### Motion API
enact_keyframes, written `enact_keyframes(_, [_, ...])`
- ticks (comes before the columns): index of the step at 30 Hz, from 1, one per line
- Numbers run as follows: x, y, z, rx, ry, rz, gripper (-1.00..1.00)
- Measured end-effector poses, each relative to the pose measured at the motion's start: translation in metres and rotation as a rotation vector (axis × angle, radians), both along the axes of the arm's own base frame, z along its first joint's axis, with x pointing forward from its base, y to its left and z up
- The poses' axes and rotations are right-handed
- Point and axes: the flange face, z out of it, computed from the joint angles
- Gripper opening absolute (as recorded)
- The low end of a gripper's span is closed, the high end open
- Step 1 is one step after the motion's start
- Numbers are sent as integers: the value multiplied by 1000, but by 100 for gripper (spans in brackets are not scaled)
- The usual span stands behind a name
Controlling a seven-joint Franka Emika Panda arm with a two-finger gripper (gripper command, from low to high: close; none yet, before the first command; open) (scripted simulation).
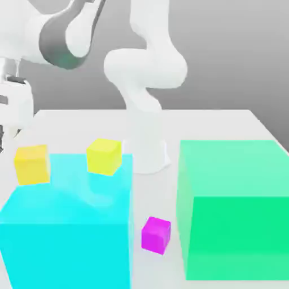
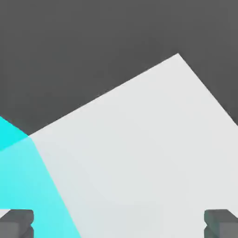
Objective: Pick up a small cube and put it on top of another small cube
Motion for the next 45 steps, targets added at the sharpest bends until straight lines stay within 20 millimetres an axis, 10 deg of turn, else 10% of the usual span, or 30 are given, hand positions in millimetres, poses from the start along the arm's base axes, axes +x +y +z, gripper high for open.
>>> enact_keyframes(3, [-49, -7, -59, 56, 76, -49, 0])
enact_keyframes(10, [-24, 126, -125, 71, 225, 523, 0])
enact_keyframes(17, [-28, 128, -178, 69, 236, 542, 0])
enact_keyframes(18, [-28, 129, -183, 70, 235, 543, -100])
enact_keyframes(24, [-29, 129, -187, 73, 234, 543, -100])
enact_keyframes(33, [-30, 126, -128, 76, 231, 530, -100])
enact_keyframes(40, [-17, 34, -38, 37, 170, 429, -100])
enact_keyframes(45, [17, 16, 28, 64, 146, 290, -100])
